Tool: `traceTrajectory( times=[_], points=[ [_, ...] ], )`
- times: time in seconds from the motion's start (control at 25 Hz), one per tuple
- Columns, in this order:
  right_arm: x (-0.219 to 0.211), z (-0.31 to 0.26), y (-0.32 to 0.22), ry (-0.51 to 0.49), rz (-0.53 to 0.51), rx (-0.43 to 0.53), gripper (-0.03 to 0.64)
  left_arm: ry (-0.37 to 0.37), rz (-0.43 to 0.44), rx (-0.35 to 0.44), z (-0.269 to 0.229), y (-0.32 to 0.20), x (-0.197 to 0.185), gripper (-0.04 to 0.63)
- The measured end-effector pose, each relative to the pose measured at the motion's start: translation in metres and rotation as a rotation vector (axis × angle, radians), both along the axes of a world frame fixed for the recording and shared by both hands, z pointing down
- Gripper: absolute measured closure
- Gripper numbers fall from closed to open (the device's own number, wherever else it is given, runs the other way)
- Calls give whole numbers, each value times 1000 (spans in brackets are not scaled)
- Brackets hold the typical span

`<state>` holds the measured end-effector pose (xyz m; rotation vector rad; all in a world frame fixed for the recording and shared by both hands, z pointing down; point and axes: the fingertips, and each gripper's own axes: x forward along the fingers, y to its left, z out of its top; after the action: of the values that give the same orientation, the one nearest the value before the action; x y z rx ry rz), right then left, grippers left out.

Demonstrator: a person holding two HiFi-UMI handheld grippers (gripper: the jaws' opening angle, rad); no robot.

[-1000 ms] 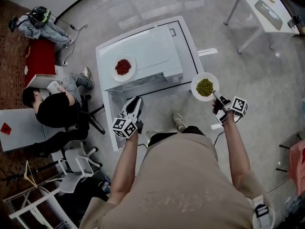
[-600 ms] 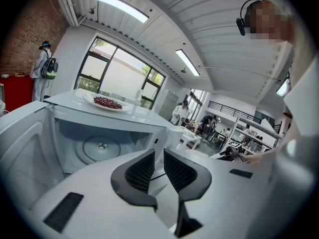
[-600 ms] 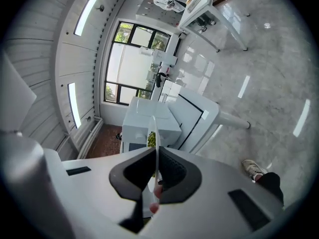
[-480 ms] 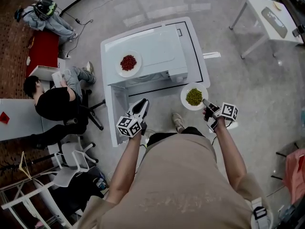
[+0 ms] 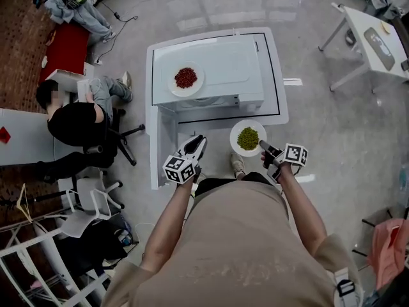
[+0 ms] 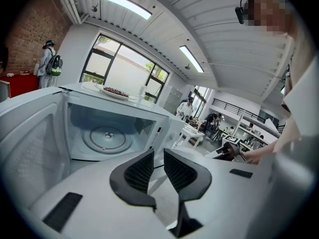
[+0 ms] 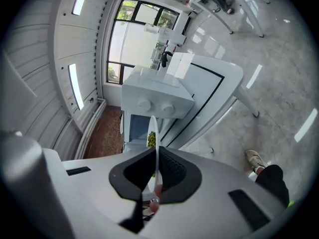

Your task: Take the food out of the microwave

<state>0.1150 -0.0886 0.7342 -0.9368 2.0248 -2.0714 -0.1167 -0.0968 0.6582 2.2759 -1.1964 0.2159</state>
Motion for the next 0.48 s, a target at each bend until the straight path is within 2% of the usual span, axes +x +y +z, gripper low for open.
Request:
traceTrajectory(
  times=[0.2,0.48],
  points=[
    [-24,-1,-2,-7,-46,17,598,6,-8,-9,6,10,1,543],
    [-38,7,-8,-13,-58,12,598,21,-12,-9,5,16,6,543]
  ],
)
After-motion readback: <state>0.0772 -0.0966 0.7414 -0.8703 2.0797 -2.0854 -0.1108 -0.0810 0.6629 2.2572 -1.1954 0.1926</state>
